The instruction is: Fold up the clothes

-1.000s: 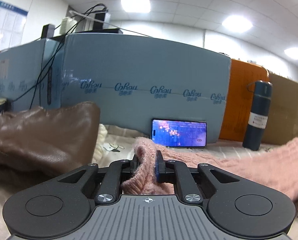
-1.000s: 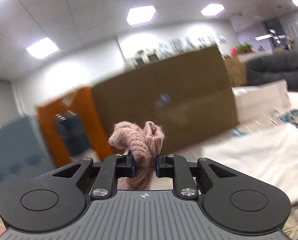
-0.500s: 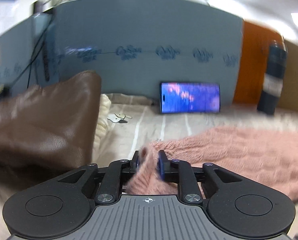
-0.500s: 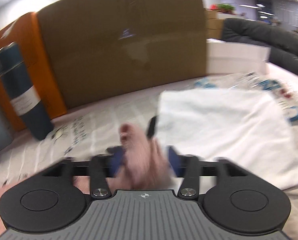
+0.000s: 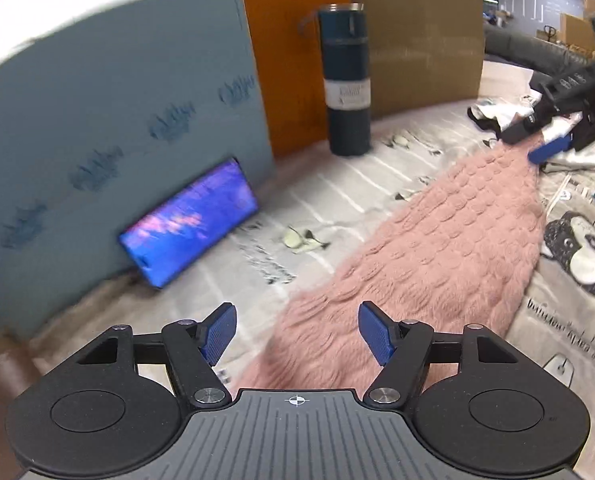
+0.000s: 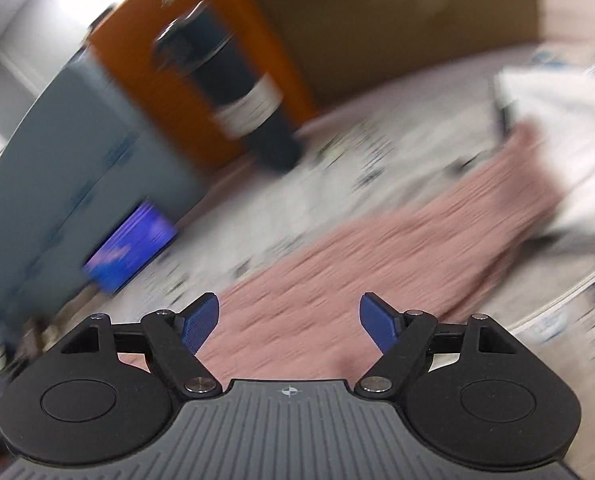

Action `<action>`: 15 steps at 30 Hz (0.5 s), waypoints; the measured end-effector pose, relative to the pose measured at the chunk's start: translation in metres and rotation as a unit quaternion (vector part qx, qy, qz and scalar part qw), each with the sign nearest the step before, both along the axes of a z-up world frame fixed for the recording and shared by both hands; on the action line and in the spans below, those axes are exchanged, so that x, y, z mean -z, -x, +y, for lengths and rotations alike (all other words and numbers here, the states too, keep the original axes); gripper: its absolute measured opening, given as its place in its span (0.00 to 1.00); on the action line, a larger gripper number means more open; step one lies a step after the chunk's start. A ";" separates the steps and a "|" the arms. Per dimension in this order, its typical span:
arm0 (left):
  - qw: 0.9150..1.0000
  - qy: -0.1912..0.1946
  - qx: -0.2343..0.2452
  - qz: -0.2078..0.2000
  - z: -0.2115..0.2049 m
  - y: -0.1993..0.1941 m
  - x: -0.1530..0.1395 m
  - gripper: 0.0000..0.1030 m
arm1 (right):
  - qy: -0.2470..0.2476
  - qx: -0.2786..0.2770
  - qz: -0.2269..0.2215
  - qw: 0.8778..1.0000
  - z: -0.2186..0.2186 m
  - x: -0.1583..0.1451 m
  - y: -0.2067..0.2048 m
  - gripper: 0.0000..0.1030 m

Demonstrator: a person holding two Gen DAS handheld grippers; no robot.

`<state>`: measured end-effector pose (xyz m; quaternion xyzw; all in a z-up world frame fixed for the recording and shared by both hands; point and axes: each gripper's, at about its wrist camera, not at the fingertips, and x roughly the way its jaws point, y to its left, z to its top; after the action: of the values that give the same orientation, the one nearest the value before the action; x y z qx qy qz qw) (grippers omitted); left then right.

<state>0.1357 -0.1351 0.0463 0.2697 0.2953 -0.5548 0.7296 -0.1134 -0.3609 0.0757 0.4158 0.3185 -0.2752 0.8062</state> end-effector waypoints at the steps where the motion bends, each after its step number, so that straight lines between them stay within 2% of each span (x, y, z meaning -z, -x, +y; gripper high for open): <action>1: 1.000 -0.008 0.005 0.014 -0.006 -0.004 0.003 0.66 | -0.018 -0.014 0.001 1.000 0.007 0.002 -0.012 0.74; 5: 0.997 -0.039 0.023 0.070 -0.030 -0.021 0.016 0.65 | -0.056 -0.073 0.002 0.996 0.033 0.004 -0.050 0.74; 6: 0.995 -0.046 0.028 0.083 -0.033 -0.024 0.021 0.61 | -0.059 -0.080 0.006 0.995 0.036 0.007 -0.055 0.74; 7: 0.993 -0.053 0.032 0.096 -0.035 -0.028 0.025 0.39 | -0.062 -0.088 0.010 0.994 0.038 0.009 -0.060 0.74; 9: 0.991 -0.053 0.046 0.116 -0.033 -0.030 0.028 0.21 | -0.068 -0.088 0.022 0.993 0.039 0.015 -0.067 0.74; 10: 0.991 -0.046 0.052 0.113 -0.030 -0.027 0.025 0.12 | -0.074 -0.082 0.026 0.994 0.037 0.016 -0.067 0.74; 13: 0.994 -0.011 0.077 0.079 -0.016 -0.006 0.008 0.11 | -0.087 -0.053 0.020 0.995 0.025 0.017 -0.058 0.74; 15: 0.992 0.011 0.113 0.058 -0.003 0.017 -0.007 0.11 | -0.092 -0.032 0.007 0.995 0.017 0.015 -0.050 0.74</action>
<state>0.1185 -0.1382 0.0532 0.2606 0.2989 -0.6514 0.6469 -0.0635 -0.3443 0.0606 0.4756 0.3611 -0.2219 0.7708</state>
